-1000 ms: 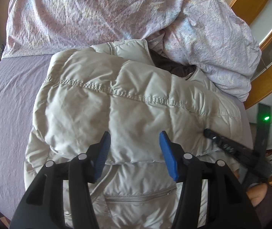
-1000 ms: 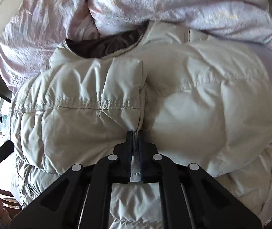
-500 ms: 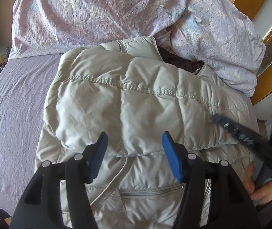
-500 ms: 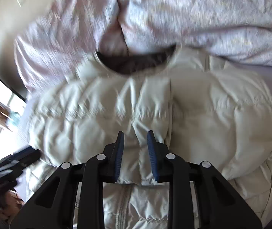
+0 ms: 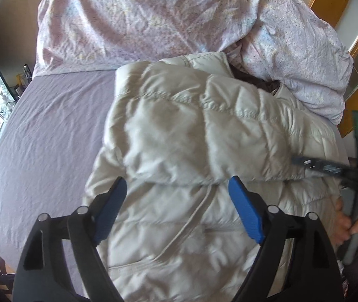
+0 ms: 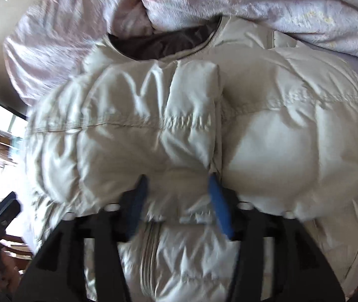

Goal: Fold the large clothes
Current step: 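Grasp the hem of the jacket with both grippers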

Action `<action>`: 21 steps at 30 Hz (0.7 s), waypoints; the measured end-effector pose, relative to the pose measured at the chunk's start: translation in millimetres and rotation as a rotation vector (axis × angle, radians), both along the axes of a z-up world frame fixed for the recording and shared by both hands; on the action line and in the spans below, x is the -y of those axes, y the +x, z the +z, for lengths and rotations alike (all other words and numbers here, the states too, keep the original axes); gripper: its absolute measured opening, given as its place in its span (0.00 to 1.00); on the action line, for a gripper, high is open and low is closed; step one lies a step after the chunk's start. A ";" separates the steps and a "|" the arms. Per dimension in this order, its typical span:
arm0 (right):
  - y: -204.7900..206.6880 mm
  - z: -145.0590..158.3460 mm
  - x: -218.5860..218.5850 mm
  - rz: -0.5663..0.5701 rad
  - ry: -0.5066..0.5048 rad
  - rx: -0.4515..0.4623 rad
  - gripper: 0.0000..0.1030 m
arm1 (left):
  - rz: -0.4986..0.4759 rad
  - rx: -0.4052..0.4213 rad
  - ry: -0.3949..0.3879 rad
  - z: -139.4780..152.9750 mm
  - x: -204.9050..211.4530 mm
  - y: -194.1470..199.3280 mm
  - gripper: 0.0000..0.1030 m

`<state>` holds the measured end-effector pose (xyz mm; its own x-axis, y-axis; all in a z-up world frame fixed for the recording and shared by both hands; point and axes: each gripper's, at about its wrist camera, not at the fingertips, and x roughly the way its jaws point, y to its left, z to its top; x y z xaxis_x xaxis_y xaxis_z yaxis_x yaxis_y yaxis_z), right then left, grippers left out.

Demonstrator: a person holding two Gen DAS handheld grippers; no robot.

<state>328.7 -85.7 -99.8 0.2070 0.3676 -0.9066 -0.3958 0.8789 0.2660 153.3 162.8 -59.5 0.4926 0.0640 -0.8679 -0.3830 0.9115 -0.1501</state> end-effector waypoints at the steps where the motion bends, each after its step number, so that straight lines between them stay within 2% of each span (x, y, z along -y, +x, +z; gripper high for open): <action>1: -3.4 5.5 6.7 -0.001 -0.014 0.019 0.79 | 0.001 -0.008 0.004 -1.4 -3.1 -5.4 0.82; 5: -12.5 16.3 42.5 0.002 -0.025 0.003 0.79 | 0.011 -0.041 0.016 -9.1 -15.1 -29.2 0.82; 10: -17.2 13.4 114.9 -0.056 -0.088 -0.046 0.81 | 0.037 -0.078 0.001 -23.1 -30.2 -66.1 0.82; 13: -25.0 10.0 163.6 -0.107 -0.109 -0.083 0.81 | 0.060 -0.090 -0.031 -32.3 -39.1 -88.3 0.82; 17: -39.1 4.1 223.9 -0.164 -0.071 -0.148 0.81 | 0.074 -0.079 -0.087 -42.6 -46.8 -113.2 0.82; 21: -52.3 -10.1 261.1 -0.198 -0.068 -0.218 0.81 | 0.067 -0.097 -0.124 -55.0 -47.5 -129.9 0.82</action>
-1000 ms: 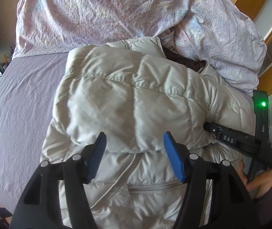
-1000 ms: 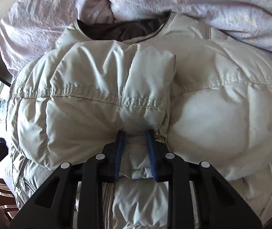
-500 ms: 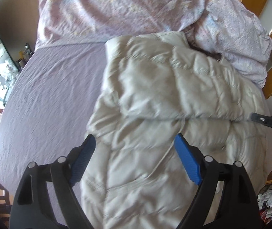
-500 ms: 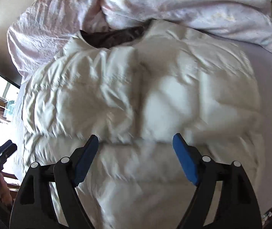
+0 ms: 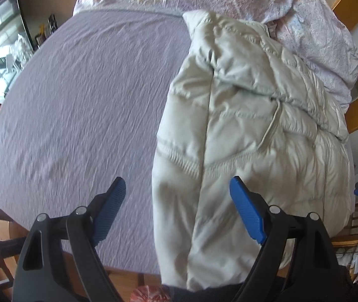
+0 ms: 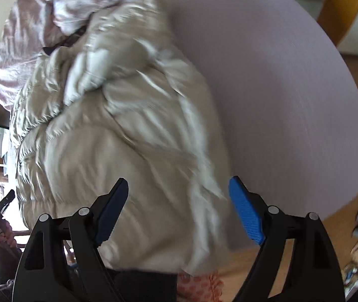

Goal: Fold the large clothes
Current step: 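Grasp the hem of the jacket with both grippers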

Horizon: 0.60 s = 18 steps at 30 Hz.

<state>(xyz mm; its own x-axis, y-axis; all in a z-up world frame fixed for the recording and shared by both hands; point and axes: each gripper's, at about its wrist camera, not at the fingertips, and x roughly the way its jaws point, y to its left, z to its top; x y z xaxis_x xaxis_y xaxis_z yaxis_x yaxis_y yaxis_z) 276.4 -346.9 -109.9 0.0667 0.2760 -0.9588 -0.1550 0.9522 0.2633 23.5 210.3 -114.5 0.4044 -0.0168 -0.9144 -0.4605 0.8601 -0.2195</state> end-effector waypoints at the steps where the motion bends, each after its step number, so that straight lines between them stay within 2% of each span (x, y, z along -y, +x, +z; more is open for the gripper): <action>1: -3.7 -3.9 6.6 -0.004 -0.002 -0.017 0.81 | -0.004 -0.010 -0.004 -2.8 0.9 -2.1 0.82; 13: -22.2 -33.9 27.4 0.008 0.070 -0.132 0.80 | -0.044 -0.058 -0.052 -21.8 20.1 -14.8 0.79; 18: -36.9 -40.7 47.4 0.010 0.139 -0.151 0.64 | -0.031 -0.059 -0.082 -28.5 24.2 -21.9 0.73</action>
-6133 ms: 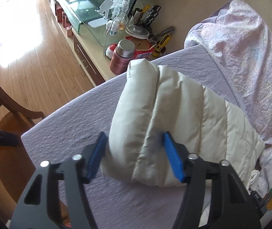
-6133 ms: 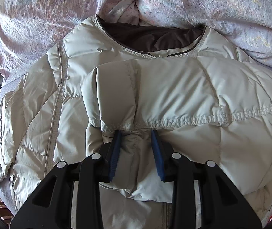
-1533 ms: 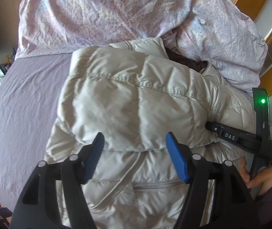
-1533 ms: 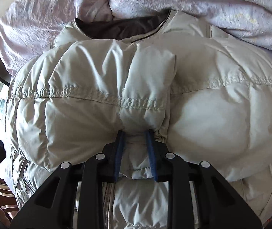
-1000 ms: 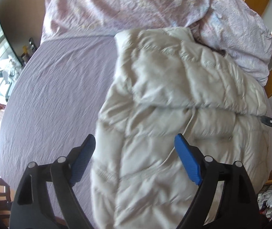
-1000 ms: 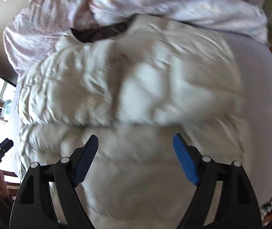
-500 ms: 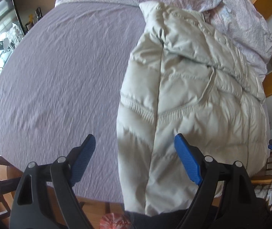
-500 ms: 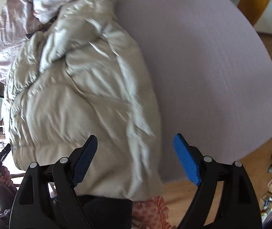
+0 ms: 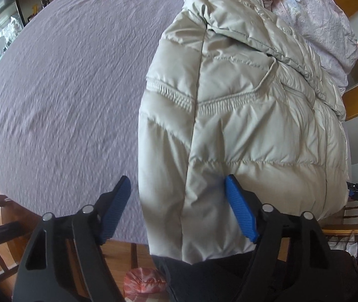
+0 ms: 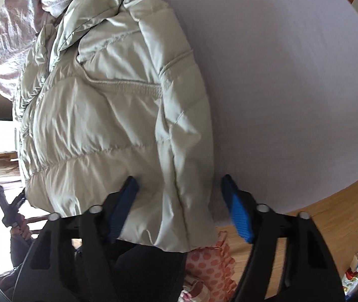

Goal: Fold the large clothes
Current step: 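Grasp the hem of the jacket with both grippers, then lift the hem and fold it toward the collar with both grippers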

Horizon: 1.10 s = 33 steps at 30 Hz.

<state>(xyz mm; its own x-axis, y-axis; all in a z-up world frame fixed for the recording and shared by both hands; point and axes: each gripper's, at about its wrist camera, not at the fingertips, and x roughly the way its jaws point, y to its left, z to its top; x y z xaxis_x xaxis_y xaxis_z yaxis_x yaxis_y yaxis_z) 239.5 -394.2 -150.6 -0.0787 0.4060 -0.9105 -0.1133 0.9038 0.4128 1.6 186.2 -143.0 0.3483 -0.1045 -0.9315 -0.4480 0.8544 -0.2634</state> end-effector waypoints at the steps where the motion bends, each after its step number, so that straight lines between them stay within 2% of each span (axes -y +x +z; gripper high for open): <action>1: -0.6 -2.5 1.3 -0.005 0.014 -0.006 0.60 | 0.002 0.001 -0.005 -1.0 0.6 -1.8 0.73; 5: -2.6 -3.8 2.6 -0.010 0.037 -0.005 0.60 | 0.005 0.015 -0.013 -2.7 1.3 -8.3 0.71; 9: -5.0 -5.1 0.9 -0.004 0.056 -0.012 0.55 | 0.004 0.031 -0.040 -2.0 2.8 -9.3 0.57; 13: -6.4 -3.7 -5.2 0.007 0.049 -0.009 0.43 | 0.002 0.036 -0.063 -2.2 6.3 -6.8 0.46; 20: -11.8 4.3 -27.4 0.021 0.064 0.036 0.15 | -0.014 0.042 -0.054 1.9 10.0 -5.1 0.32; 25: -10.7 17.4 -40.3 0.047 0.062 0.103 0.11 | -0.013 0.056 -0.039 8.9 9.1 -4.8 0.18; 33: 3.3 56.7 -51.6 0.066 0.122 0.257 0.08 | -0.001 0.118 -0.015 29.1 7.0 -6.6 0.11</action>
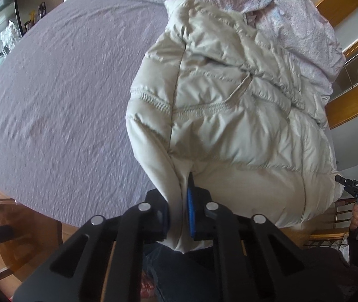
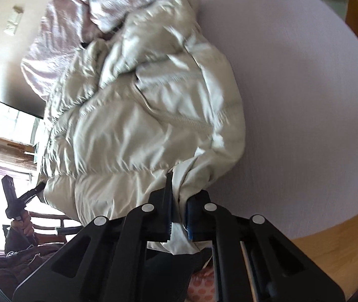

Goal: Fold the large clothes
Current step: 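Lift the hem and fold it toward the collar with both grippers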

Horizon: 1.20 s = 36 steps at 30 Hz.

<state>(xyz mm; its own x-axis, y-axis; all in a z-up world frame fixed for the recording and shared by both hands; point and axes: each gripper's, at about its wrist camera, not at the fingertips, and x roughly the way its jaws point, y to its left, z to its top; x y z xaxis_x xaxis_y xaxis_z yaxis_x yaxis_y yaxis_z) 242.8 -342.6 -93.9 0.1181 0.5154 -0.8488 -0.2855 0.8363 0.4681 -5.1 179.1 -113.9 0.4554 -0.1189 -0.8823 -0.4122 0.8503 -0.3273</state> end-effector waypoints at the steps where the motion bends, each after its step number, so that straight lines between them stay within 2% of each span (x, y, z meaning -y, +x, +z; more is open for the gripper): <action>1: 2.9 4.7 -1.7 -0.001 0.006 0.017 0.08 | 0.003 0.017 0.004 5.9 -0.9 1.0 0.10; 9: 29.9 34.2 -16.9 -0.009 0.037 0.118 0.08 | 0.008 0.133 0.076 55.0 -6.7 20.4 0.10; 20: 75.4 65.3 -32.7 -0.019 0.049 0.224 0.08 | 0.045 0.189 0.182 96.8 -15.3 72.3 0.10; 28: 114.9 92.1 -48.0 -0.043 0.053 0.310 0.08 | 0.103 0.238 0.212 120.9 -34.4 115.5 0.10; 36: 155.6 106.6 -67.2 -0.104 0.030 0.352 0.08 | 0.126 0.266 0.235 139.7 -46.8 165.0 0.10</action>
